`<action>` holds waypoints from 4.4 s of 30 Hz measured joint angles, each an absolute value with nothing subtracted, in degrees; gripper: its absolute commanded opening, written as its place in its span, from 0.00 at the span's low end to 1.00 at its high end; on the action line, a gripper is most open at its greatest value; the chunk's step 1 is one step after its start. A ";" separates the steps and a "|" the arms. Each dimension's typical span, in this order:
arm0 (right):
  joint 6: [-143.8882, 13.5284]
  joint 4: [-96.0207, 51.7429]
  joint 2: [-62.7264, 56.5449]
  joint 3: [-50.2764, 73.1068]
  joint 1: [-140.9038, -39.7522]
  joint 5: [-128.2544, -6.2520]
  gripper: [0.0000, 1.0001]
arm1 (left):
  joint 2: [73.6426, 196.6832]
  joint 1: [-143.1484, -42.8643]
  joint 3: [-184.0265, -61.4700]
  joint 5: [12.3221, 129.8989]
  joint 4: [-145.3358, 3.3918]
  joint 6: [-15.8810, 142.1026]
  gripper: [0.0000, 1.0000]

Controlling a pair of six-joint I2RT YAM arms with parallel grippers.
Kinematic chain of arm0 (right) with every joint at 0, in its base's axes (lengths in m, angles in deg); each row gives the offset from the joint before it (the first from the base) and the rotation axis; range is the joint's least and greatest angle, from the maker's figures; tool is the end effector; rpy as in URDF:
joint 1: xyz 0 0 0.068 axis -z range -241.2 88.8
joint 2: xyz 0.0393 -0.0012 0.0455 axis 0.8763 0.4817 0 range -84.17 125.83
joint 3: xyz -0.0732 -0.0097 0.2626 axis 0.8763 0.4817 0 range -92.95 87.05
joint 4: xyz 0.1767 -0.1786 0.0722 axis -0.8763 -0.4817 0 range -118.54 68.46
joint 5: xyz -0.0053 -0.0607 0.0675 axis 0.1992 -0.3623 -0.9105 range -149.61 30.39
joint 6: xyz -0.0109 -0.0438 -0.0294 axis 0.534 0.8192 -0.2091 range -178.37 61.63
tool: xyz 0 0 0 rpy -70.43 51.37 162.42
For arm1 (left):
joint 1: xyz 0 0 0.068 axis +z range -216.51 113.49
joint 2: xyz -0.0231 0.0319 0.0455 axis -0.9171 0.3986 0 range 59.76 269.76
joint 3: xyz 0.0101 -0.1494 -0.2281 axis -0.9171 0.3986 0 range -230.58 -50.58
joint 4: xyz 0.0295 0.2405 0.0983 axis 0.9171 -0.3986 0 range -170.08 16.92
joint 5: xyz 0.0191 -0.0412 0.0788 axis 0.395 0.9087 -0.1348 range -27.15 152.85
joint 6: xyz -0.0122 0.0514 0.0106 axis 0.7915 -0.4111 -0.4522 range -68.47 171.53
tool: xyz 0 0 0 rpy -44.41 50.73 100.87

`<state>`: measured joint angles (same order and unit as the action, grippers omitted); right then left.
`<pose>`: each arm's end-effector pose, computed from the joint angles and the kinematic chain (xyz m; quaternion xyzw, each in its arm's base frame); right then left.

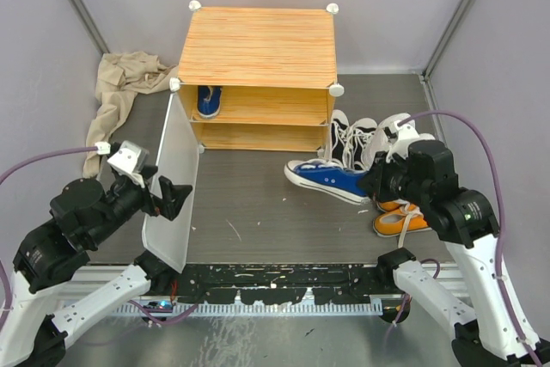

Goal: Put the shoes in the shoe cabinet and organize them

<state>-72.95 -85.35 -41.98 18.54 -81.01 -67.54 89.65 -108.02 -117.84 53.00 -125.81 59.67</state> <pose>0.0963 0.0399 0.3867 -0.0713 0.8924 0.1897 0.4032 0.0450 -0.0317 0.4126 0.1777 0.7740 -0.1916 0.5768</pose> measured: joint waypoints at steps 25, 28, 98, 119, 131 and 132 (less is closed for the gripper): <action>-74.99 -50.49 -27.66 21.75 -104.27 -58.75 0.01 | 91.18 -108.02 -118.54 51.89 -125.85 59.59 0.98; -75.29 -46.14 -26.90 23.39 -104.77 -55.06 0.01 | 91.11 -108.02 -118.61 51.69 -126.00 59.59 0.98; -50.35 23.34 44.23 -10.42 -117.32 10.43 0.07 | 84.84 -108.02 -119.02 53.48 -134.75 58.38 0.98; -66.94 7.52 44.21 -15.01 -116.64 -3.32 0.70 | 82.63 -108.02 -118.43 52.98 -136.01 58.58 0.98; -76.23 1.94 26.06 0.03 -117.03 -19.08 0.77 | 81.34 -108.02 -118.04 52.94 -136.19 58.56 0.98; -76.93 1.18 24.32 0.68 -117.10 -20.85 0.77 | 81.21 -108.02 -118.04 52.89 -136.21 58.56 0.98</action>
<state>-76.93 1.18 24.32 0.68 -117.10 -20.85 81.21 -108.02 -118.04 52.89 -136.21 58.56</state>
